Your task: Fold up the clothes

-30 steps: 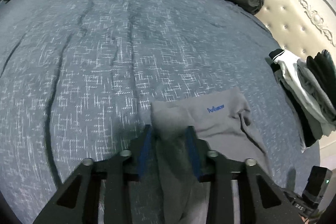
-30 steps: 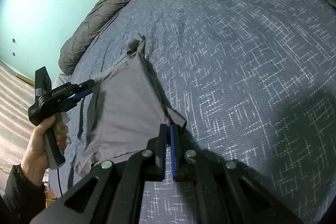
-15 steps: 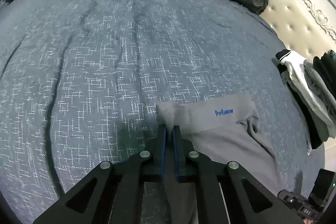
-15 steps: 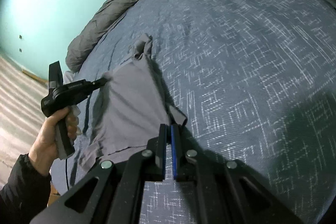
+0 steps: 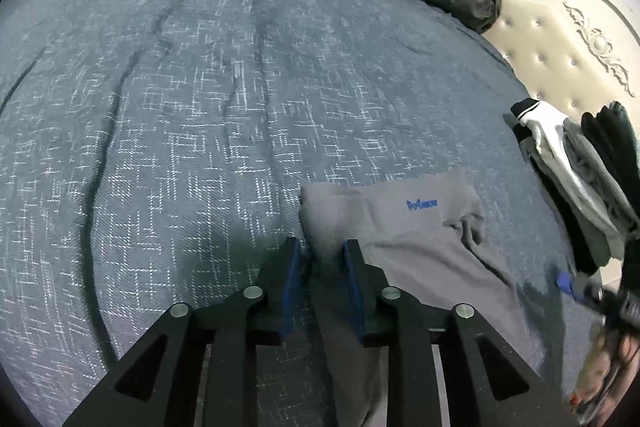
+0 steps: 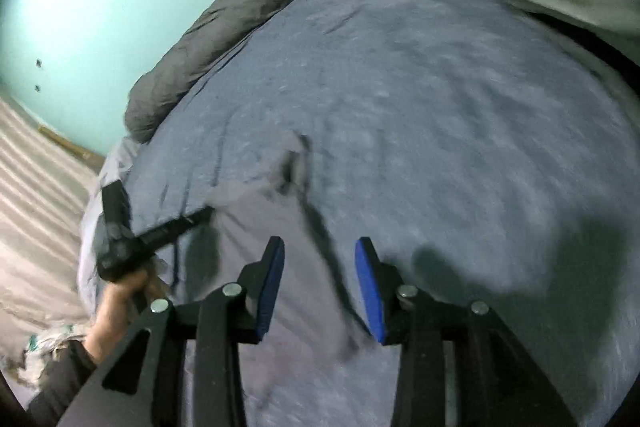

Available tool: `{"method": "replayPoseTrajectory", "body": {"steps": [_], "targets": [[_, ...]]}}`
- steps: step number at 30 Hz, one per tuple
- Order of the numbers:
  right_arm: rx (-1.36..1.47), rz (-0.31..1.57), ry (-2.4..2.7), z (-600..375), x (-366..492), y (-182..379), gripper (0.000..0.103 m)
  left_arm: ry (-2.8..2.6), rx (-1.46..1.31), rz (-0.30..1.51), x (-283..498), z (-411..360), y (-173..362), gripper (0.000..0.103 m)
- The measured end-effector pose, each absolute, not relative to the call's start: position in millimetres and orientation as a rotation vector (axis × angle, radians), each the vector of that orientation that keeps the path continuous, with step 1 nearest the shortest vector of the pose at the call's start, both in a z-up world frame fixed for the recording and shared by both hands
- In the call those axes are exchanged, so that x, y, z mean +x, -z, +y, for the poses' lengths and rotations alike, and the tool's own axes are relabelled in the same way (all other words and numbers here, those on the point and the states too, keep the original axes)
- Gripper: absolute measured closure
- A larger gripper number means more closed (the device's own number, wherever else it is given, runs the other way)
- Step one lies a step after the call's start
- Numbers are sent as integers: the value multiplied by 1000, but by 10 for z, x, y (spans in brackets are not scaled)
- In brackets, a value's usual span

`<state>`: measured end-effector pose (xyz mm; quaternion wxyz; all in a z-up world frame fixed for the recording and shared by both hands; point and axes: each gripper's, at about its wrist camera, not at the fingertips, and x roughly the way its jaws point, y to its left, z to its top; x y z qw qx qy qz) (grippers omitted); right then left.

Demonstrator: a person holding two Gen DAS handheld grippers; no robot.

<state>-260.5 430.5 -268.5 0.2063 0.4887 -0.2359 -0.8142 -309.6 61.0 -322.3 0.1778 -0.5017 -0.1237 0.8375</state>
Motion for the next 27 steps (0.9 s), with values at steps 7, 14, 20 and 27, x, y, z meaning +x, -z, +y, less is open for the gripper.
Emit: {"method": "replayPoseTrajectory", "body": {"steps": [7,14,20,27], "targets": [[1449,-600,2177,3736,-3290,2804,66,-2358,-1409,-363,-3102,558,3197,79],[1527,-487,2189,3391,-3745,2907,66,-2347,-1407,-370,-3125,497,3198,79],[1572,-391,2171,3212,-3880,3031,79,-2334,-1406,-375,-3134,499,3228,79],[1453,-217,2222,3068,-3886,2897,100,-2324,-1404,-369,-3147,522,3236,79]]}}
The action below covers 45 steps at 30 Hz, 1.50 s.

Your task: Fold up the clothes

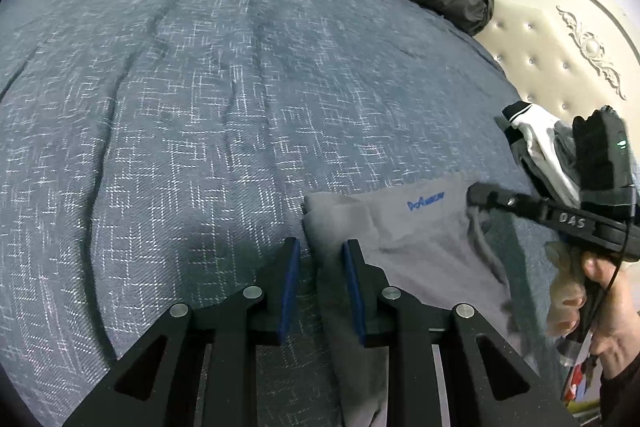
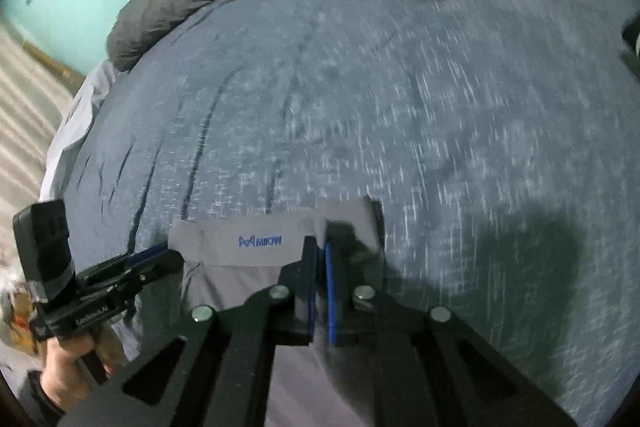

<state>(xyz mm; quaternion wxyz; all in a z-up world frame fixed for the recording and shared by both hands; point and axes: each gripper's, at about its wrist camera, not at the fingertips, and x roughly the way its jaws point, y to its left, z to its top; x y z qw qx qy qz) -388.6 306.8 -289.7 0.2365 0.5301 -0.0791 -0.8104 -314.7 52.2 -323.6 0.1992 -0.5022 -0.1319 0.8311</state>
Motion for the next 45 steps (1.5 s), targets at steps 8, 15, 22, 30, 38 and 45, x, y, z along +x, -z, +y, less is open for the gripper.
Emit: {"method": "replayPoseTrajectory", "body": {"steps": [8,15,22,30,38,45], "targets": [[1417,90,2209,2963,-4037,2881,100,-2337,-1407,-377,-3129,586,3239,79],[1432,169,2206,3038,-4093,3098,99,-2333,-1408,-360,-3168,600,3273,78],[1437,150,2241,3152,-4090,3180,88,-2315,-1394,-385,-3199,579,3315,79],[1323,21,2351,3345,-3969,2884,86,-2333,-1385,-418,-3074,423,3201,73],[1299,-357,2324,3723,-3132,2756,71,-2306,-1395,-495,-2232,118,3125,65],[1354,-577,2320,3838,-2279,2923,69,-2312,-1411,-527,-1414,137,3262,65]]}}
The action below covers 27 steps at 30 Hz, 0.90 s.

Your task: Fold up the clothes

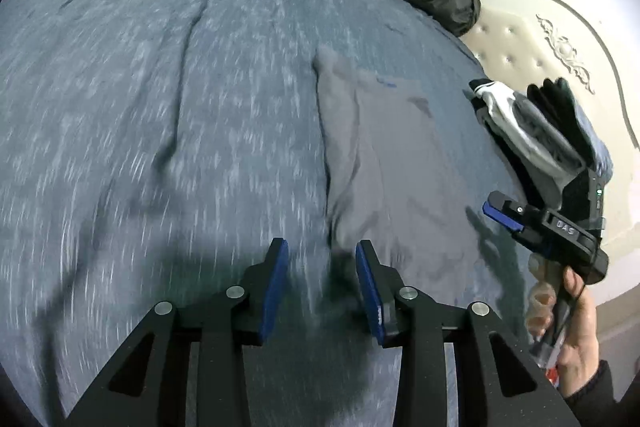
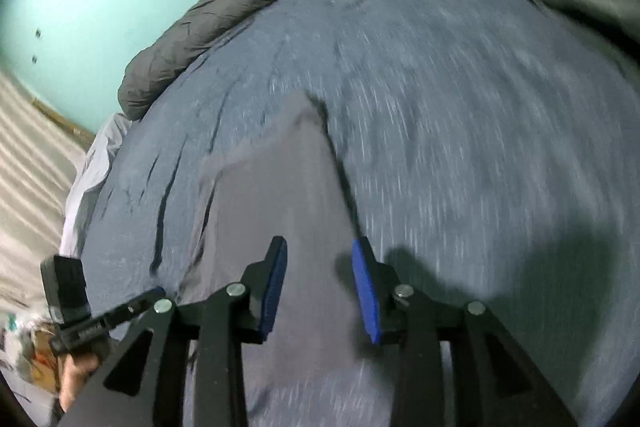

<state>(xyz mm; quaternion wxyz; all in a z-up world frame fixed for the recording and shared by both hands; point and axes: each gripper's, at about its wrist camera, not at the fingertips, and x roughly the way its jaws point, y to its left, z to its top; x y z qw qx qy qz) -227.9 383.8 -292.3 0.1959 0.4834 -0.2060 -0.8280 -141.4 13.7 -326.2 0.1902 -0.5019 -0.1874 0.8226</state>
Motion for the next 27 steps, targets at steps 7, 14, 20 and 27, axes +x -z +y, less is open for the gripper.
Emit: {"method": "replayPoseTrajectory", "body": {"steps": [7,14,20,27], "targets": [[1361,-589,2190,3373,-1714,2955,69,-2355,-1432,-495,-998,43,3216,65],[1397,-472,2132,2793,-1463,2894,69,-2399,-1433,-518,-839,-127,3305,65],[1414,-306,2173,2343,-1350,2902,65,-2428,-1377,-466,-755,-132,3173,65],[1441,-182,2261,2145,-1298,2971,65,-2440,-1337,-474,-681,-216,3085,65]]}}
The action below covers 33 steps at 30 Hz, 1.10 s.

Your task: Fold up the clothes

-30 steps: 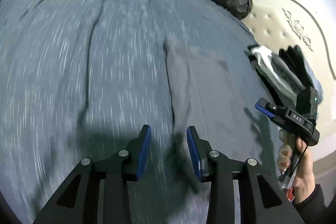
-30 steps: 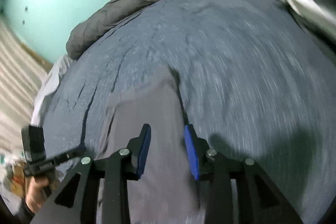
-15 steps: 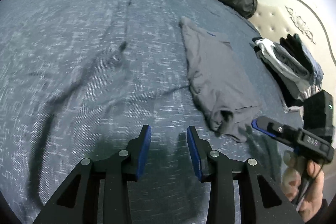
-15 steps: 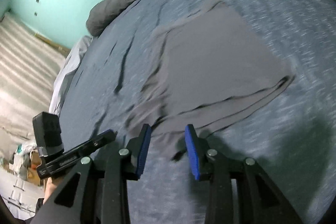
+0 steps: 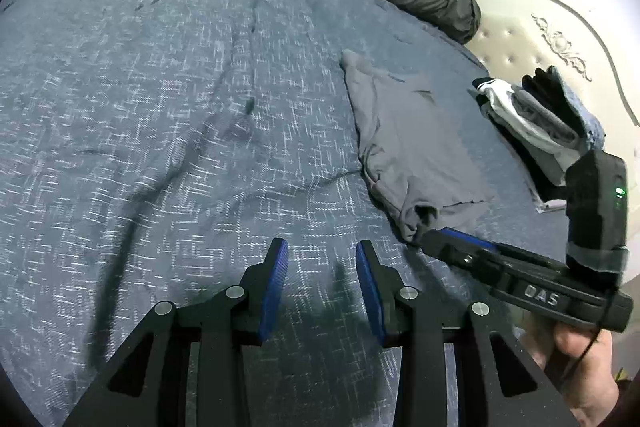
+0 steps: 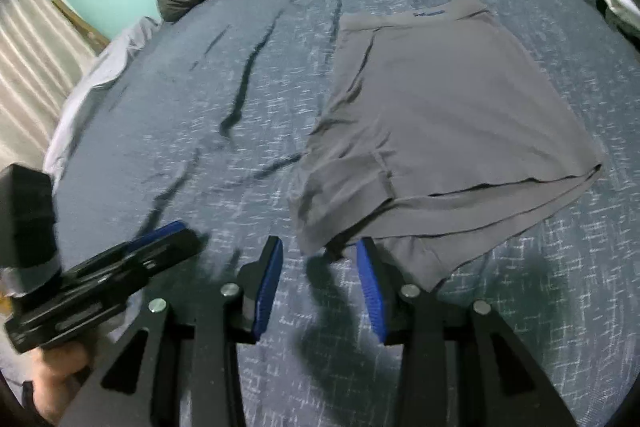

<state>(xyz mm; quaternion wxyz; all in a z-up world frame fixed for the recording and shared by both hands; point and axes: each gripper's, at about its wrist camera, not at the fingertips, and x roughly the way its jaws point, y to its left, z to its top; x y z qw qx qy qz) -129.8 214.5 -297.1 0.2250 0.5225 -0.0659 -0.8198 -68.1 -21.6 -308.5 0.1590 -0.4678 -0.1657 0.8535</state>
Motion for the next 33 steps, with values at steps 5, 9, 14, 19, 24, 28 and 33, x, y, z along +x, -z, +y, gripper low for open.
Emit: {"method": "replayPoseTrajectory", "body": {"steps": [5,9,14,19,24,28,33], "targets": [[1436,-125,2299,2138,-1309,2945,97,-2443,-1340,-483,-661,-265,3094,65],[1424,-73,2310,2177,-1259,2879,101,-2439,-1339,-476,-647,-274,3099,65],[1389,85,2351,2258,-1154,2686,101,-2431,-1337,-462,-640,-238,3104,65],[1386,316,2342,2231,-1141,2633,101,-2423,-1336,-448,-656,-168,3116,65],[1451,432,2248,2140,-1139,2900,101,-2423,-1334,-440,-682,-145,3112,65],[1476,404,2240,2230,-1149,2969,101,-2411,-1335,-448,-719,-123,3124,65],[1475,179,2214,2521,-1147,2830,98,-2392,-1345,-453,-775,-52,3152,65]]}}
